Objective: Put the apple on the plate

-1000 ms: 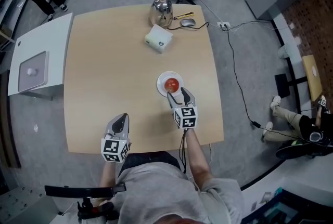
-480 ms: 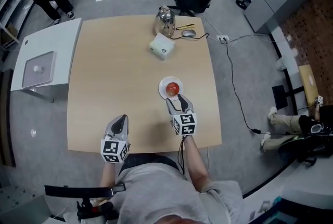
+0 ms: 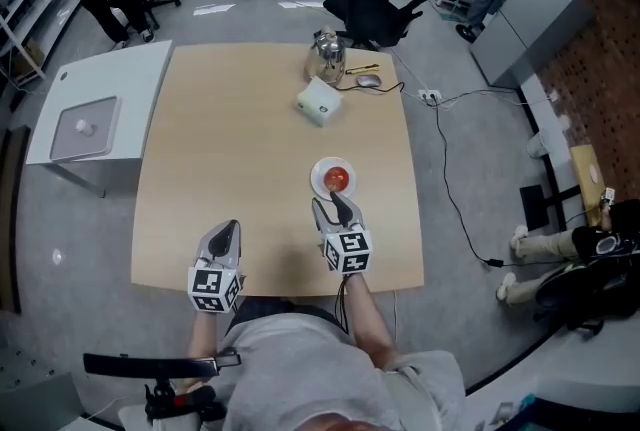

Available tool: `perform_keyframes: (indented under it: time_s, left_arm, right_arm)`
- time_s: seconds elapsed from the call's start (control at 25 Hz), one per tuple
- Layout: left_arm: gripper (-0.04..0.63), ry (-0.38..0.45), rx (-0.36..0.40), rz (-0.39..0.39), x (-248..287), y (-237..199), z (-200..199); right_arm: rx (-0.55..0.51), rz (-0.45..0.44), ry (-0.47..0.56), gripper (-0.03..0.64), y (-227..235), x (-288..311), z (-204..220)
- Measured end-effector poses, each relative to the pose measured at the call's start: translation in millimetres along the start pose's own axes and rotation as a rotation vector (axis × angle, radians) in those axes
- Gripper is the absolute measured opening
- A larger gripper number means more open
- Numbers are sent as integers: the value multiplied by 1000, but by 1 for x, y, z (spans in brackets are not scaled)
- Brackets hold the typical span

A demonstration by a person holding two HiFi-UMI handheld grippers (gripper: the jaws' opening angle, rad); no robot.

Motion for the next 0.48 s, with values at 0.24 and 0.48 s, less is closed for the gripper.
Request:
perform_keyframes:
  time_s: [0.24,0.48]
  left_arm:
    - [20,27,6,-43,-23,-8,-15]
    - [20,58,24,-93,-47,-16,-24]
  right_arm:
    - [1,-50,29,162,-26,-13,-16]
    - [-16,-104,60,143,-50,-21,-26]
Point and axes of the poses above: the fingertips, and each gripper's own axes: x forward along the fingers, y to its right, z out of its underside, the point moved 7 cm from there along -x, backward along the fingers, and after that the axes turned 10 degrees about y, right-handed, at the moved point
